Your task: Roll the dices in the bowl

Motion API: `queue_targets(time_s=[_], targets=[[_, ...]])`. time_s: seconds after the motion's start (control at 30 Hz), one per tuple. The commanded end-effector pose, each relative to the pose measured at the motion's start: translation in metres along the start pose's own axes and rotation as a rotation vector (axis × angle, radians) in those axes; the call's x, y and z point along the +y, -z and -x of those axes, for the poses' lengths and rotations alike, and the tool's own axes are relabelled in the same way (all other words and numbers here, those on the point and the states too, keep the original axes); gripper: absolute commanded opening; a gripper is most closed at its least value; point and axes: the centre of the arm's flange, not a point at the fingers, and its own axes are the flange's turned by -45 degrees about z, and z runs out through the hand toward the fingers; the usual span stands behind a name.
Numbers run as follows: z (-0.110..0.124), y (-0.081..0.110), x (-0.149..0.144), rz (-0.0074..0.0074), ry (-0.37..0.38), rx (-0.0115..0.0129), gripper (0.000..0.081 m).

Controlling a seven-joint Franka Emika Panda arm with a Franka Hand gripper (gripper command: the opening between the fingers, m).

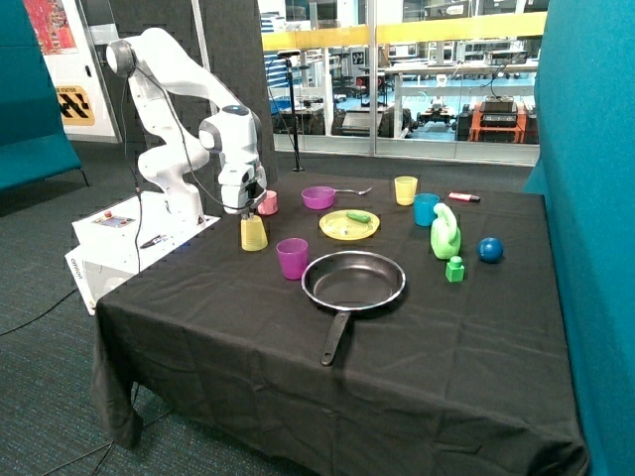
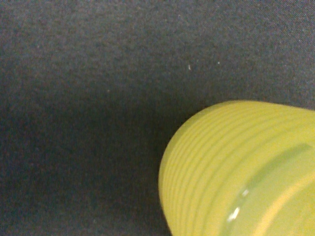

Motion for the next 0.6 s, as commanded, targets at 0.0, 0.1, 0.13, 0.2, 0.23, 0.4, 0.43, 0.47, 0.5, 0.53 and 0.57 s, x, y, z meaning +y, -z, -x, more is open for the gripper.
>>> queue_targets(time_s=[0.0, 0.1, 0.13, 0.2, 0.23, 0.4, 0.43, 0.47, 0.5, 0.53, 0.57], targets=[[-0.0051, -0.0033, 0.0004, -0.0047, 0.004, -0.0028, 0.0343], [-0.0066, -0.0041, -0.0004, -0.0047, 0.003, -0.0028, 0.0324], [-0.0070, -0.0043, -0.0006, -0.0047, 0.003, -0.0028, 0.0316], [-0.0076, -0.0046, -0.0009, -0.0047, 0.006, -0.0028, 0.0271], [-0.0080, -0.0048, -0.0009, -0.0047, 0.004, -0.0028, 0.0188], [-0.0082, -0.0056, 0.0001, -0.0047, -0.005, -0.0028, 0.0009], [-0.0081, -0.0056, 0.0003, -0.0047, -0.006, -0.0028, 0.0004], [-0.0077, -0.0058, 0.0009, -0.0046, -0.015, -0.0029, 0.0002], [-0.0073, -0.0063, 0.0014, -0.0046, -0.016, -0.0029, 0.0001], [-0.0069, -0.0068, 0.0021, -0.0046, -0.019, -0.0029, 0.0001], [-0.0064, -0.0076, 0.0029, -0.0046, -0.022, -0.0029, 0.0000]])
